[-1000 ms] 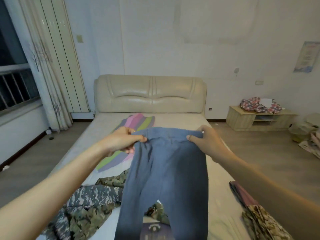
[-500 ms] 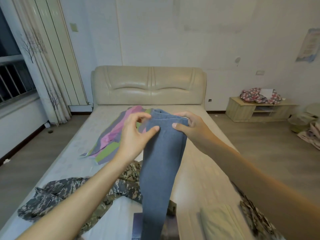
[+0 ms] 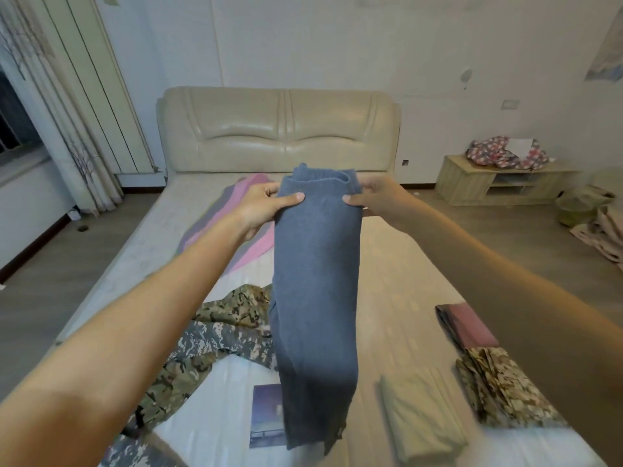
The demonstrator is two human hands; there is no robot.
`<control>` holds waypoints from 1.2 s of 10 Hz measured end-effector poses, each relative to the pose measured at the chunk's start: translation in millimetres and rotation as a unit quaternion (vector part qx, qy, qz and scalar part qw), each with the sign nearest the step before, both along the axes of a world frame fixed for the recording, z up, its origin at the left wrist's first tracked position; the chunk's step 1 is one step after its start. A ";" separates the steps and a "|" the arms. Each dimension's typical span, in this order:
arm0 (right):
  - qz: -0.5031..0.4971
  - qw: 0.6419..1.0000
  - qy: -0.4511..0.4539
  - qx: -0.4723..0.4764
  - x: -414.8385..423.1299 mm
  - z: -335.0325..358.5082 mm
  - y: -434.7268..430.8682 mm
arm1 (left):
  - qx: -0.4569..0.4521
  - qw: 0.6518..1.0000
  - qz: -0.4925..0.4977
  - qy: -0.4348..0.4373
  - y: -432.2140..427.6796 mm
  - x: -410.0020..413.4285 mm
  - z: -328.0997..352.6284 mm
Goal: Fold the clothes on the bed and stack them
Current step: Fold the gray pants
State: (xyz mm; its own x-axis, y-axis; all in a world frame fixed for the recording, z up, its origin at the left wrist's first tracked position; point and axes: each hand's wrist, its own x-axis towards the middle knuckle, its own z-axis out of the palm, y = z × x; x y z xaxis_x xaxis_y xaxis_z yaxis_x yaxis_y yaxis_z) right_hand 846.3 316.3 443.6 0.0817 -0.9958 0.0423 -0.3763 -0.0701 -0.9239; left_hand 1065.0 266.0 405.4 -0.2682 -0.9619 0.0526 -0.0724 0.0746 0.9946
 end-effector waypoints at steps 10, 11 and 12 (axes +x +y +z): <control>0.071 0.947 0.026 0.313 20.9 -430.8 249.2 | 0.274 0.915 -0.159 -0.252 275.0 33.7 -384.4; 0.115 0.878 0.211 0.415 0.2 -502.4 282.3 | 0.361 0.880 -0.171 -0.257 306.7 29.6 -456.4; 0.047 0.883 0.049 0.465 6.3 -532.0 301.5 | 0.409 0.868 -0.162 -0.230 304.2 28.2 -492.1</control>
State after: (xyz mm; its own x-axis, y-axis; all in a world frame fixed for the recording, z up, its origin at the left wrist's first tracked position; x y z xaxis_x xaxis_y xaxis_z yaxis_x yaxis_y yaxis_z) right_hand 852.5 617.7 -88.4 0.1242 -0.5841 -0.8021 -0.4899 0.6669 -0.5615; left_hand 1093.2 570.2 -86.7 -0.3437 -0.4972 -0.7967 -0.5828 -0.5523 0.5961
